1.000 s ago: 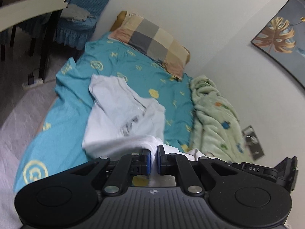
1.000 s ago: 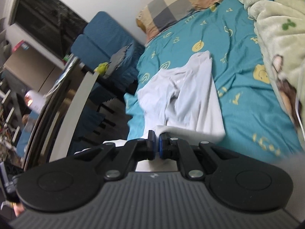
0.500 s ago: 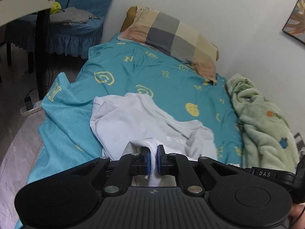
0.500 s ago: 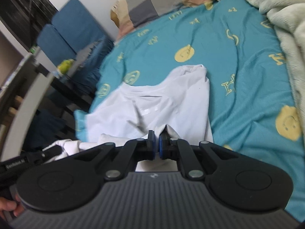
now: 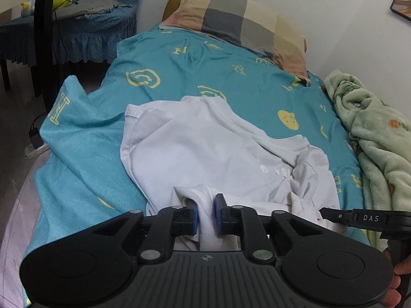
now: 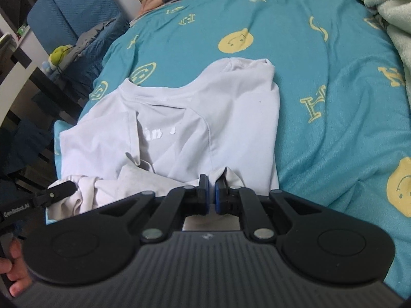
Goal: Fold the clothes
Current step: 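Open both grippers and lay the folded hem onto the shirt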
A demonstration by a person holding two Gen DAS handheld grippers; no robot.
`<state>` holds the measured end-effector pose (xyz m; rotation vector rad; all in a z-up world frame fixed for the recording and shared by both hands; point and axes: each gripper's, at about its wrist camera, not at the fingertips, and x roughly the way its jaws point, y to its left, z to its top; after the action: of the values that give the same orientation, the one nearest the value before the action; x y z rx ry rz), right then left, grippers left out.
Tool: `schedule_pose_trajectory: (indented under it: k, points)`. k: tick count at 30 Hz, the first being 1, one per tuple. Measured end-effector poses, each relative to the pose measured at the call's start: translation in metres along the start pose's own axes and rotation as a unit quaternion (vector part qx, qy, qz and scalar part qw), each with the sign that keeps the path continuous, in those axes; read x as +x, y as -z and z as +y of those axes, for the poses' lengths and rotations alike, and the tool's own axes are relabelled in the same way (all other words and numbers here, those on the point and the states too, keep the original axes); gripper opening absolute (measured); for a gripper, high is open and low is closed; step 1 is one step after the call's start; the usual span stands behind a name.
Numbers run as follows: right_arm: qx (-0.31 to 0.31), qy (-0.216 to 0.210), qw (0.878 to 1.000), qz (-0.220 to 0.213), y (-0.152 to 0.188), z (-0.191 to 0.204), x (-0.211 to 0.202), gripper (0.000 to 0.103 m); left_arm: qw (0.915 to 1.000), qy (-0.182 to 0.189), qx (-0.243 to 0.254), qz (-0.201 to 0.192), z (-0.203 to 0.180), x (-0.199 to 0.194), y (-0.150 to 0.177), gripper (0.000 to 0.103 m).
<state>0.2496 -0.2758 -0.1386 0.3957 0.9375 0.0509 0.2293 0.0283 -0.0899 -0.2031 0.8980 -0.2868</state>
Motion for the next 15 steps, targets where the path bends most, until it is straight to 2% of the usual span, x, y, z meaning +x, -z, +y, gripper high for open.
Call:
schedule_pose_trajectory:
  k: [1, 3, 5, 7, 8, 9, 12, 15]
  points:
    - [-0.001, 0.000, 1.000, -0.005, 0.001, 0.001, -0.005, 0.010, 1.0000, -0.003, 0.004, -0.004, -0.004, -0.007, 0.001, 0.040]
    - [-0.002, 0.001, 1.000, -0.017, 0.001, 0.004, -0.017, 0.011, 0.9995, -0.016, 0.017, -0.022, -0.013, -0.026, 0.004, 0.052]
    - [-0.018, 0.005, 0.999, -0.032, 0.002, 0.010, -0.032, 0.016, 0.9987, -0.023, 0.029, -0.034, -0.021, -0.045, 0.009, 0.058]
    - [-0.039, 0.009, 0.998, -0.054, 0.005, 0.017, -0.050, 0.031, 0.9980, -0.021, 0.039, -0.044, -0.031, -0.066, 0.015, 0.067]
    - [-0.044, 0.008, 0.997, -0.067, 0.008, 0.019, -0.062, 0.035, 0.9975, -0.021, 0.046, -0.049, -0.036, -0.076, 0.019, 0.069]
    - [-0.043, 0.003, 0.996, -0.077, 0.011, 0.020, -0.073, 0.045, 0.9969, -0.021, 0.052, -0.055, -0.041, -0.086, 0.022, 0.072]
    - [-0.043, -0.017, 0.995, -0.092, 0.025, 0.023, -0.104, 0.060, 0.9952, -0.018, 0.059, -0.076, -0.052, -0.119, 0.036, 0.083]
    - [-0.068, -0.019, 0.991, -0.110, 0.046, 0.031, -0.135, 0.061, 0.9944, -0.007, 0.062, -0.086, -0.058, -0.149, 0.055, 0.088]
